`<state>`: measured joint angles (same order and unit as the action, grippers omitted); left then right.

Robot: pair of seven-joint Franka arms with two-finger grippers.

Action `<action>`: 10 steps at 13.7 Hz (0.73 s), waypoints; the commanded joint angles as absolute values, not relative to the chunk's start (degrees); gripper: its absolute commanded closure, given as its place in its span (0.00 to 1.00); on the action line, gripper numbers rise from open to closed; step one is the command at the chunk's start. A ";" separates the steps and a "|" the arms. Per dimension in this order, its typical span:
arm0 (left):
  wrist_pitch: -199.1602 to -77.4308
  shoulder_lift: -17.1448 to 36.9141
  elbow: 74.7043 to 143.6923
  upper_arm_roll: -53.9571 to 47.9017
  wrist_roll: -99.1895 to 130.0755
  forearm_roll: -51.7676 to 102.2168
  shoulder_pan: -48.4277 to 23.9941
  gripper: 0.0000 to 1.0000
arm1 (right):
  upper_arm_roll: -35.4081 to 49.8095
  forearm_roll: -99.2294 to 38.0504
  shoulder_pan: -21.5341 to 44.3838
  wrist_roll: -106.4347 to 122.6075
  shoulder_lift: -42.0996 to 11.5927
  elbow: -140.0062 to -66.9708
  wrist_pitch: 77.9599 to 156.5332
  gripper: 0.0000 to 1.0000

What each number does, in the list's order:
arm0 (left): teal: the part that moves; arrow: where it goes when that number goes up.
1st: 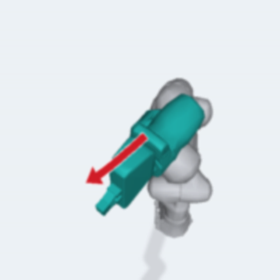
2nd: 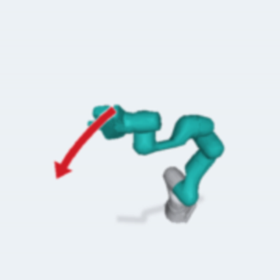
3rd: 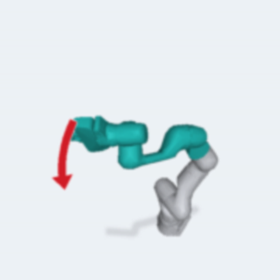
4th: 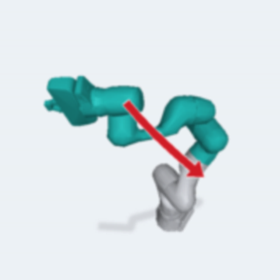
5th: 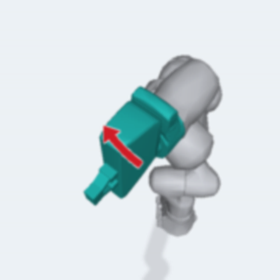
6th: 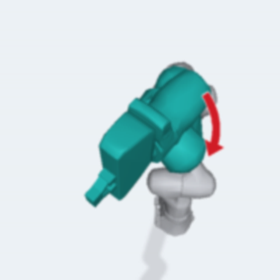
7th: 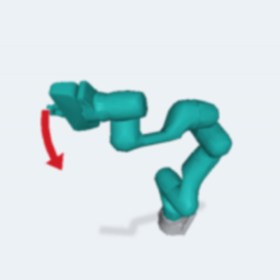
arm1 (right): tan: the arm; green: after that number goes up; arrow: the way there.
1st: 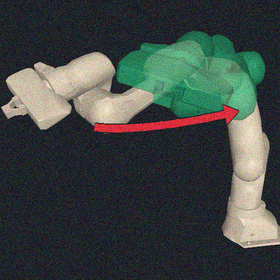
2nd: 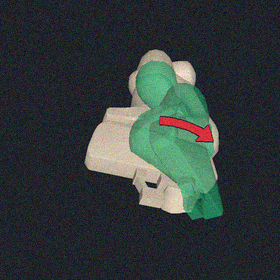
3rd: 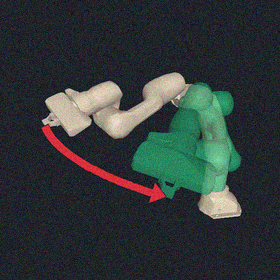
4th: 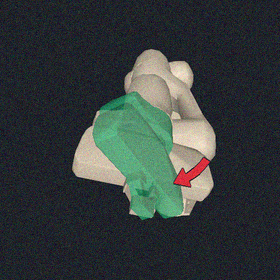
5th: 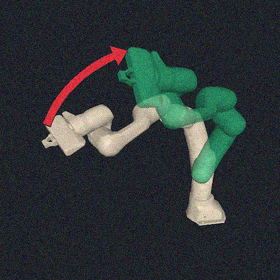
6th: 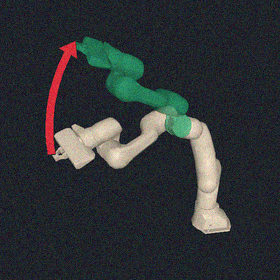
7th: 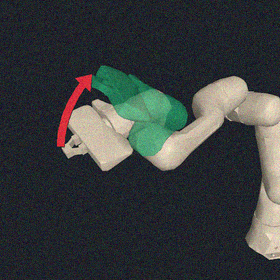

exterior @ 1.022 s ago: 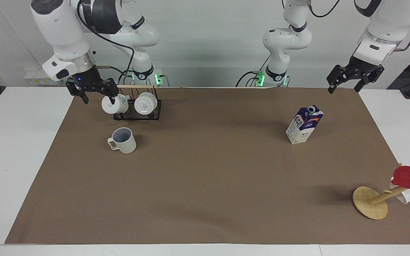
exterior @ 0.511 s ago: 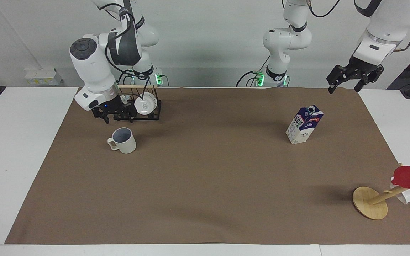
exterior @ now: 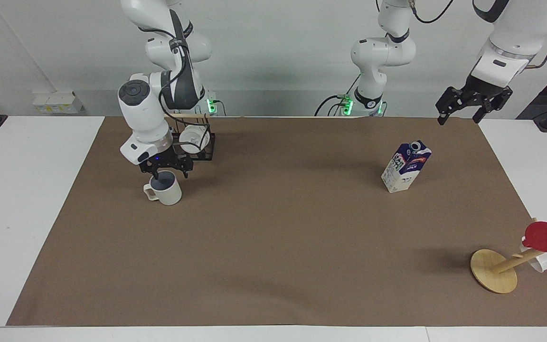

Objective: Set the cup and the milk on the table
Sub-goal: 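Reach the right gripper toward the dark mug beside the rack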

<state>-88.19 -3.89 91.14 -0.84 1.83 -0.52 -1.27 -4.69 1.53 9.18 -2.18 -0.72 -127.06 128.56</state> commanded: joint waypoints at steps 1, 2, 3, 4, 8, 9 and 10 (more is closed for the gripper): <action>-87.80 -4.13 90.88 -0.35 1.67 -0.79 -1.76 0.00 | -4.57 1.41 8.96 -3.43 -1.23 -129.11 131.74 0.00; -87.80 -4.13 90.88 -0.35 1.67 -0.79 -1.76 0.00 | -4.57 1.41 8.96 -3.34 -1.40 -130.24 132.97 0.00; -87.80 -4.13 90.88 -0.35 1.67 -0.79 -1.76 0.00 | -4.66 1.41 8.88 -2.99 -1.41 -131.12 134.46 0.00; -87.80 -4.13 90.88 -0.35 1.67 -0.79 -1.76 0.00 | -4.66 1.41 8.79 -2.81 -1.41 -131.65 135.08 0.00; -87.80 -4.13 90.88 -0.35 1.67 -0.79 -1.76 0.00 | -4.57 1.41 8.88 -2.72 -1.41 -131.66 135.00 0.60; -87.80 -4.13 90.88 -0.35 1.67 -0.79 -1.76 0.00 | -4.57 1.49 8.88 -2.81 -1.41 -131.66 135.00 0.84; -87.80 -4.13 90.88 -0.35 1.67 -0.79 -1.76 0.00 | -4.57 1.41 8.88 -2.81 -1.49 -131.66 134.83 0.95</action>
